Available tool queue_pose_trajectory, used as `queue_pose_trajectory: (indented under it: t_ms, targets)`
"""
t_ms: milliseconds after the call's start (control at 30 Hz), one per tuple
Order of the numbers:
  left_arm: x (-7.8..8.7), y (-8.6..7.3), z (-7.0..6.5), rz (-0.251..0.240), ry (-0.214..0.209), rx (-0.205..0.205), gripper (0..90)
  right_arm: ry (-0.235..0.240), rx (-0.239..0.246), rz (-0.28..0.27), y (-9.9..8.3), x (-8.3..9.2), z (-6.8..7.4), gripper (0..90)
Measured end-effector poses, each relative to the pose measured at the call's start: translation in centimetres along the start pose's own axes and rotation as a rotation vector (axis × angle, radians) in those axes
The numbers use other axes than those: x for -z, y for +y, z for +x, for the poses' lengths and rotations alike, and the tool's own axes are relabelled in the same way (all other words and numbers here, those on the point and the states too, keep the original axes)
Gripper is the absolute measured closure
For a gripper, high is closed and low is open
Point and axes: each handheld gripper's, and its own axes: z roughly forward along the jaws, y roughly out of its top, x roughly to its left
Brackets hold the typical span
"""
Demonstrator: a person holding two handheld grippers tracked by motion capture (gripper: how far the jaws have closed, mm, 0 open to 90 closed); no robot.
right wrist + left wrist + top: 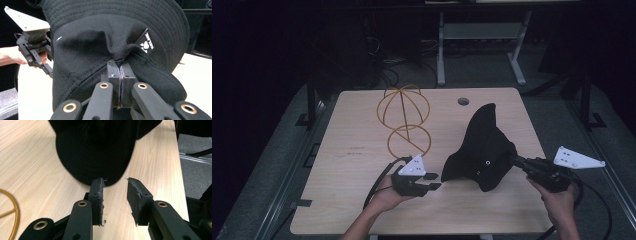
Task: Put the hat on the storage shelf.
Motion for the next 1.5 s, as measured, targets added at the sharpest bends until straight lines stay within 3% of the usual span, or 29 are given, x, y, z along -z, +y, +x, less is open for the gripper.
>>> queue_pose_trajectory:
  t_ms: [367,667,933,1033,1100,1233,1333,1500]
  targets:
    - [1.3,-1.2,0.2,0.016,0.028,0.015,61.1,-0.013,0.021,-0.009,1.9,-0.1,0.0,89.4]
    - [3.0,-3.1,0.4,0.029,0.076,0.043,59.2,-0.022,0.042,-0.005,3.7,-0.5,0.1,89.5]
    - [4.6,-4.5,0.7,0.005,0.125,0.090,52.0,-0.032,0.059,-0.003,5.3,-0.5,0.3,89.5]
    - [4.8,-4.8,0.9,0.009,0.136,0.089,49.4,-0.034,0.062,-0.003,5.6,-0.5,0.4,89.5]
    - [4.9,-5.2,0.9,-0.003,0.140,0.113,48.2,-0.037,0.067,-0.007,6.0,-0.4,0.4,89.5]
    - [5.0,-5.8,1.0,0.025,0.163,0.118,41.1,-0.035,0.064,0.000,6.7,-0.5,0.4,89.5]
    - [5.0,-5.9,1.0,0.020,0.169,0.133,34.9,-0.035,0.070,0.006,7.1,-0.6,0.6,89.5]
    - [5.2,-6.0,0.9,0.016,0.178,0.132,31.9,-0.022,0.072,0.014,8.2,-0.8,0.7,89.5]
